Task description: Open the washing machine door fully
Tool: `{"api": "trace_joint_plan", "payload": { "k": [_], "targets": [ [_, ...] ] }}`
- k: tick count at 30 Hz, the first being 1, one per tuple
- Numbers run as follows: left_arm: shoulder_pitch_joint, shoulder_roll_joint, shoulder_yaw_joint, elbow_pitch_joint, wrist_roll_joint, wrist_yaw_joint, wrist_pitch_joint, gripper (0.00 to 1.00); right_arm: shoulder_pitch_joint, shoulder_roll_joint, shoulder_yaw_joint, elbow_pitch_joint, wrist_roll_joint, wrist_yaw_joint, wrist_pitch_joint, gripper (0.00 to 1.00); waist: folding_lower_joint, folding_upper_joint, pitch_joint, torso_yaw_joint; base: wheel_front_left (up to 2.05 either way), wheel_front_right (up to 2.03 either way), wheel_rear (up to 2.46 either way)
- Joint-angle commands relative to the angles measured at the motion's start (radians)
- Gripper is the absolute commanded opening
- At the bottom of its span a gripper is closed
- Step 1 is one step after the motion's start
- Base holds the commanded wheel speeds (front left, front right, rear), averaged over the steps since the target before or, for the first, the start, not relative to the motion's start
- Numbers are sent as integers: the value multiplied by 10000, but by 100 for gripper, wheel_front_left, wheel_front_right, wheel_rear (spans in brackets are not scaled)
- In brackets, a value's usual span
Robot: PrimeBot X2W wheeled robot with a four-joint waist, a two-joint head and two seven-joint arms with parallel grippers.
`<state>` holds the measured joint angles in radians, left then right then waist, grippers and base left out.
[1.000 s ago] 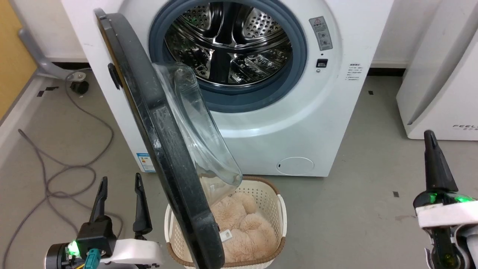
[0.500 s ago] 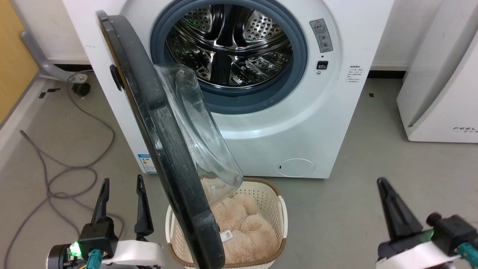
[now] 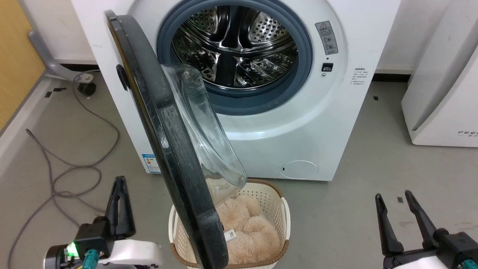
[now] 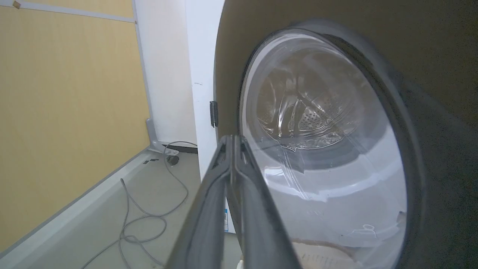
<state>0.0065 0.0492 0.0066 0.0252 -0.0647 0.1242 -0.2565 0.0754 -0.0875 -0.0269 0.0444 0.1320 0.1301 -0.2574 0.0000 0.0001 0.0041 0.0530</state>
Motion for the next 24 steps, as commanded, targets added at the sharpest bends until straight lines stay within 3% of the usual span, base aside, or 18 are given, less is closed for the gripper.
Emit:
{"api": "trace_joint_plan", "payload": {
  "k": [1, 13, 24],
  "targets": [
    [27, 10, 29, -80, -1, 1, -53, 0, 144, 86, -38, -93, -96, 6, -43, 100, 0, -1, -12, -1, 0, 0, 0],
    [-844, 21, 390, -1985, 323, -310, -53, 0, 295, 305, -112, -253, -329, 6, -43, 100, 0, -1, -70, 55, 0, 0, 0],
    [-1237, 14, -804, -4393, 241, -774, -53, 0, 381, 358, -51, -236, -353, 6, -43, 100, 0, -1, -123, 80, 0, 0, 0]
  ]
}}
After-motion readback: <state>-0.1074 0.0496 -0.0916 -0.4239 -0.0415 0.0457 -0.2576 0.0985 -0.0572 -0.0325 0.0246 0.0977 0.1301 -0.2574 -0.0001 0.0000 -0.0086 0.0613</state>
